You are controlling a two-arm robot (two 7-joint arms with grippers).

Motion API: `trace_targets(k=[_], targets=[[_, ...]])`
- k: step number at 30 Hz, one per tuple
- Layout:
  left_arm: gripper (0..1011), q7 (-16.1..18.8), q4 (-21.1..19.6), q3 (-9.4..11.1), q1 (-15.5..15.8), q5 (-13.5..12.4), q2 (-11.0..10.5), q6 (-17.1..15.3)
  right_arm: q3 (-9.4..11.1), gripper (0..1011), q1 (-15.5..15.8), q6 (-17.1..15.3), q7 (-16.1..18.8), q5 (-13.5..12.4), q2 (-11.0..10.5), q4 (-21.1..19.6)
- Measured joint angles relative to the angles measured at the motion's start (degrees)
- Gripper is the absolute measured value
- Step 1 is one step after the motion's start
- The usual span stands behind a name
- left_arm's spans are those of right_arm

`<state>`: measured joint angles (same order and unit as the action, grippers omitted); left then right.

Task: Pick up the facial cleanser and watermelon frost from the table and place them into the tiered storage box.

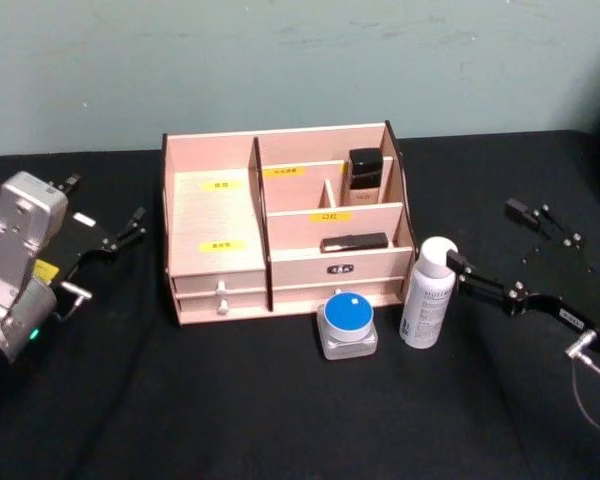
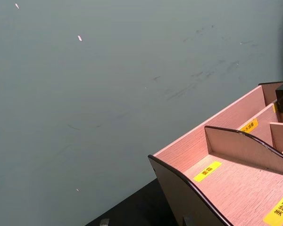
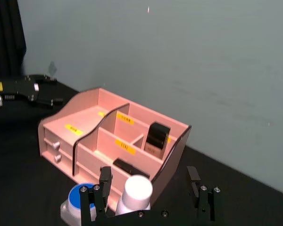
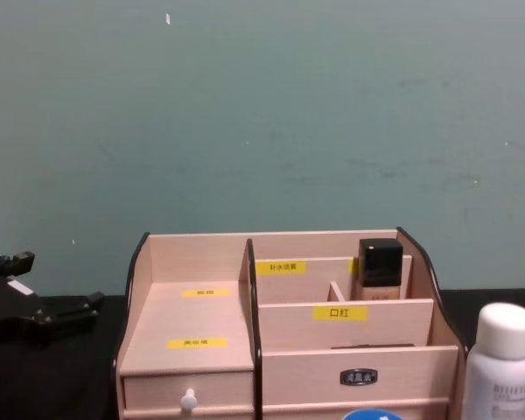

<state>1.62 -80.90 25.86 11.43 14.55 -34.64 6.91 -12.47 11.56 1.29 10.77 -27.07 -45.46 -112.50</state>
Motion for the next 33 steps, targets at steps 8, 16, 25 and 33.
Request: trace_targets(k=[8,16,25,33], targets=[[1010,0.0,0.0,0.0,0.0,0.0,0.0,0.0,-0.5,1002,-0.1,-3.5,0.9,0.4,0.5,0.9],[1010,0.0,0.0,0.0,0.0,0.0,0.0,0.0,-2.2,1002,-1.4,-5.0,2.6,1.5,3.0,5.1],[1010,0.0,0.0,0.0,0.0,0.0,0.0,0.0,-2.7,1002,-2.4,-5.2,3.7,2.6,5.2,8.4],[1010,0.0,0.0,0.0,0.0,0.0,0.0,0.0,-2.9,1002,-4.2,-4.5,5.6,3.2,7.8,11.9]])
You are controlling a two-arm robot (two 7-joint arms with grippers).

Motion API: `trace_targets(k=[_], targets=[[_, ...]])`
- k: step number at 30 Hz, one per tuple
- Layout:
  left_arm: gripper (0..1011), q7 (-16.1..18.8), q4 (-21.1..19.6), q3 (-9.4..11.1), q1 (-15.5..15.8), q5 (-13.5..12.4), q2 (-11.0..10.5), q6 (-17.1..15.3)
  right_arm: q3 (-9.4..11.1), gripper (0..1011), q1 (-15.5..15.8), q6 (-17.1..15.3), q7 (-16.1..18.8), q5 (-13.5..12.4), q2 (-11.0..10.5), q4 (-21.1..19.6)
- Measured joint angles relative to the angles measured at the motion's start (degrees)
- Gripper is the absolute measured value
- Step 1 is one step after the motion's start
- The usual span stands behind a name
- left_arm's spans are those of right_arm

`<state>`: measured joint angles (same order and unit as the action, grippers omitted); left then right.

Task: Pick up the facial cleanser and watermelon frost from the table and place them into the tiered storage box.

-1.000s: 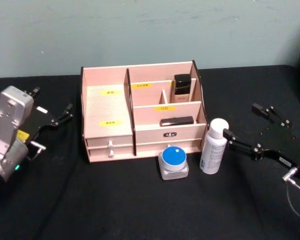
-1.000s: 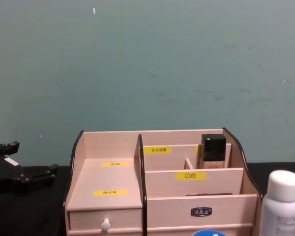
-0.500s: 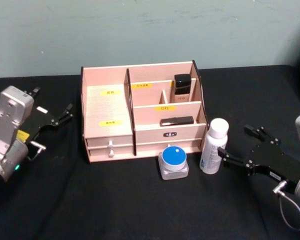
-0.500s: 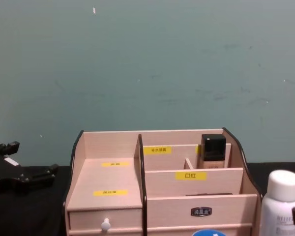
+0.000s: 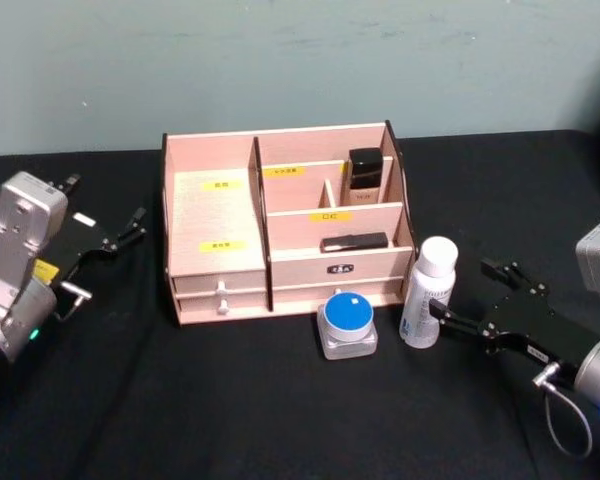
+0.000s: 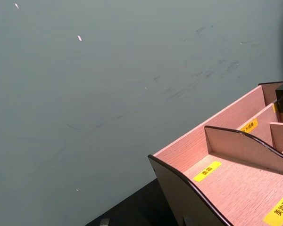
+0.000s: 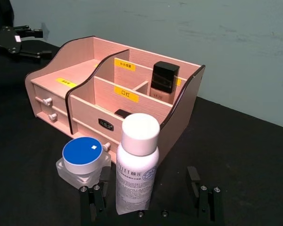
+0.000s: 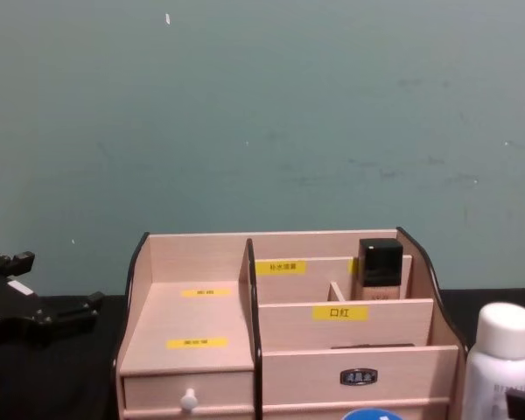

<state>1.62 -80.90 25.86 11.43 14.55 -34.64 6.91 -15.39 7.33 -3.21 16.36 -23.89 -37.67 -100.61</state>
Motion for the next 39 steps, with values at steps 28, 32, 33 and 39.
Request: trace_targets(k=[28,32,33,39], targets=[[1010,0.0,0.0,0.0,0.0,0.0,0.0,0.0,-0.6,1003,-7.8,0.8,6.8,1.4,7.5,9.6],[1010,0.0,0.0,0.0,0.0,0.0,0.0,0.0,-0.7,1003,-8.3,0.9,7.3,1.4,7.9,10.2],[1010,0.0,0.0,0.0,0.0,0.0,0.0,0.0,-0.7,1002,-8.4,1.0,7.4,1.4,7.9,10.4],[1009,0.0,0.0,0.0,0.0,0.0,0.0,0.0,-0.9,1002,-8.8,1.0,8.0,1.4,8.2,10.9]])
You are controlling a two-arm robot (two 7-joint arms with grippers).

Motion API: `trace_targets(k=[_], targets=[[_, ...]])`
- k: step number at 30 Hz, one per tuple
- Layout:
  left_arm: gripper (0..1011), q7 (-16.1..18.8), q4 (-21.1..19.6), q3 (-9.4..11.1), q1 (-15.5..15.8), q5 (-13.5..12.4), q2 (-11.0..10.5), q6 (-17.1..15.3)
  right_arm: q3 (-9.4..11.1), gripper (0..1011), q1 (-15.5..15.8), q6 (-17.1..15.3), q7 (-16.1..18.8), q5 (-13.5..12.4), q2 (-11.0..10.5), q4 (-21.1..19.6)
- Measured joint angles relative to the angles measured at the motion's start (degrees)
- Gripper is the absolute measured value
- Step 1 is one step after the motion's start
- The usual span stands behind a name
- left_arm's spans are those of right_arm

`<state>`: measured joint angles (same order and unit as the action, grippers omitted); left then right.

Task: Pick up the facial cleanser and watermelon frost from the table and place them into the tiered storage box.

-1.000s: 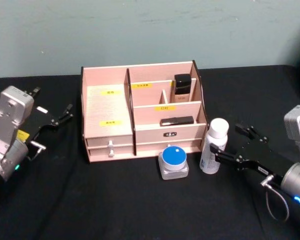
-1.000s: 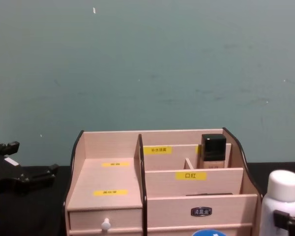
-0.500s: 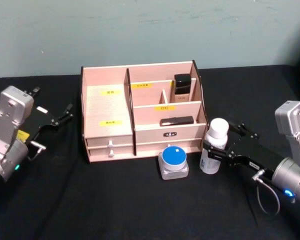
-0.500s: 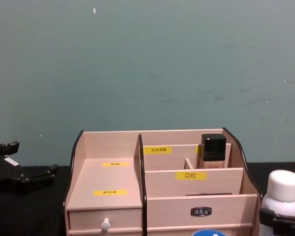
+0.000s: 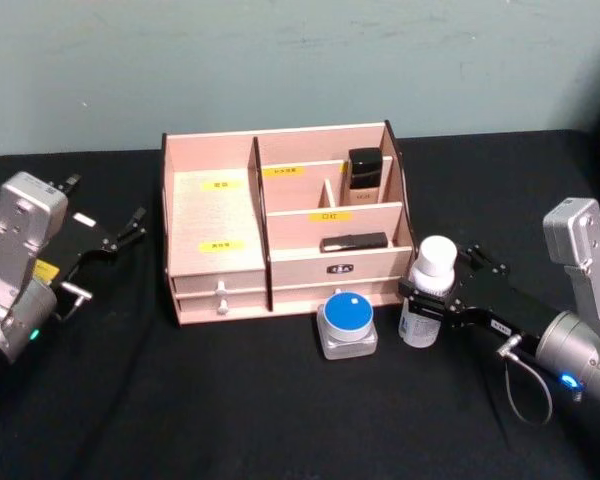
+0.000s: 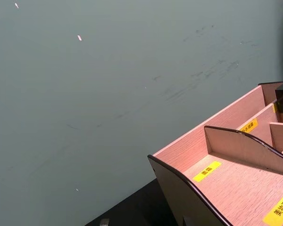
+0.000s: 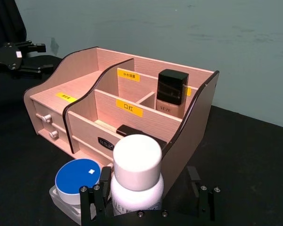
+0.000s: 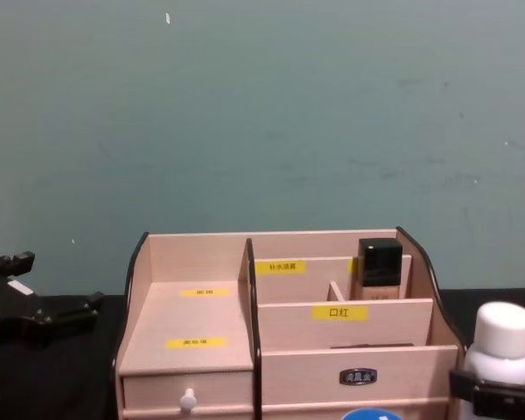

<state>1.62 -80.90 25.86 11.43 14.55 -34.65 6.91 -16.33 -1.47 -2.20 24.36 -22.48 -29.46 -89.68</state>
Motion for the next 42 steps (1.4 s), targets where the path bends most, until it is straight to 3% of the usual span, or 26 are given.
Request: trace_targets(k=[13,26,42], targets=[[1010,0.0,0.0,0.0,0.0,0.0,0.0,0.0,-0.1,977,-0.1,-0.2,0.1,0.0,0.0,0.1],[1010,0.0,0.0,0.0,0.0,0.0,0.0,0.0,-0.1,618,-0.1,-0.2,0.0,-0.1,0.0,0.0],[1009,0.0,0.0,0.0,0.0,0.0,0.0,0.0,0.1,609,0.0,-0.1,0.2,-0.7,0.1,0.1]])
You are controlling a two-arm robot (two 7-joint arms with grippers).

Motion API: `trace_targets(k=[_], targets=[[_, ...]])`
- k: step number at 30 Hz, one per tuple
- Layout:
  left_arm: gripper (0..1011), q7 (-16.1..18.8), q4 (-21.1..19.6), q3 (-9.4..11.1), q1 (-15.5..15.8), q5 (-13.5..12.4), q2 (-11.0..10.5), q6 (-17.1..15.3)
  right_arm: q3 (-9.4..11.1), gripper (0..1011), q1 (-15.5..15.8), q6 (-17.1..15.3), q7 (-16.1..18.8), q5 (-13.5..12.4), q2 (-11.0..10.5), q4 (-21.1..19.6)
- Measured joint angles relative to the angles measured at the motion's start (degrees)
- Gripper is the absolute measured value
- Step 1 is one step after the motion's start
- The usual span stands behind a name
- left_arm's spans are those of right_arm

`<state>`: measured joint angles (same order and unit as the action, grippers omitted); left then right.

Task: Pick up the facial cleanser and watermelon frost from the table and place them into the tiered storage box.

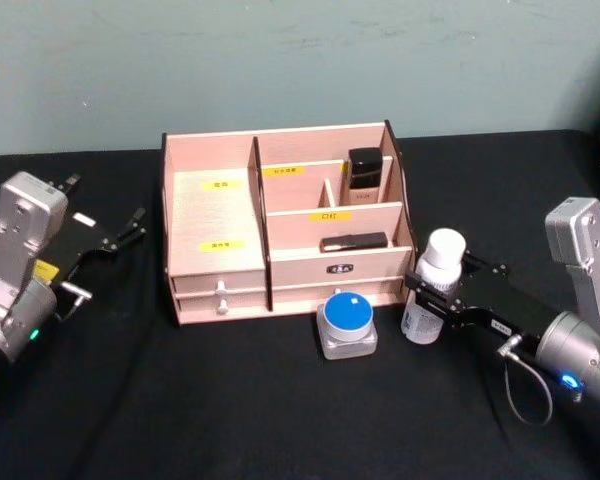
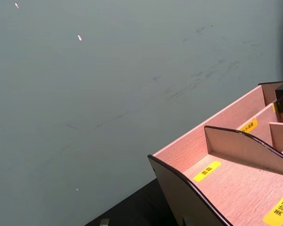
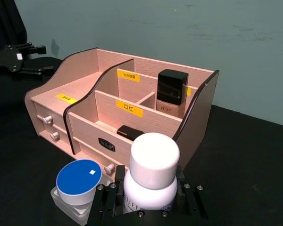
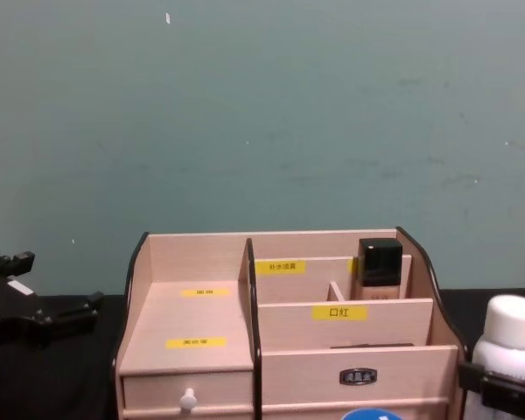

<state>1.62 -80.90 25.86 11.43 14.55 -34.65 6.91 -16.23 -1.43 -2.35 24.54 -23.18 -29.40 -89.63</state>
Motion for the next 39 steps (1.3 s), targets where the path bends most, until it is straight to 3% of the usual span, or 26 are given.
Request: trace_targets(k=[6,25,33,39], targets=[[1010,0.0,0.0,0.0,0.0,0.0,0.0,0.0,0.2,609,0.4,0.0,0.0,0.1,-0.7,-1.4],[1010,0.0,0.0,0.0,0.0,0.0,0.0,0.0,1.6,609,2.5,-1.1,-0.1,0.7,-3.8,-11.7],[1010,0.0,0.0,0.0,0.0,0.0,0.0,0.0,0.4,609,1.7,-1.5,0.5,0.6,-3.7,-13.6],[1010,0.0,0.0,0.0,0.0,0.0,0.0,0.0,-1.9,609,-0.9,-2.0,0.9,1.1,-2.6,-13.2]])
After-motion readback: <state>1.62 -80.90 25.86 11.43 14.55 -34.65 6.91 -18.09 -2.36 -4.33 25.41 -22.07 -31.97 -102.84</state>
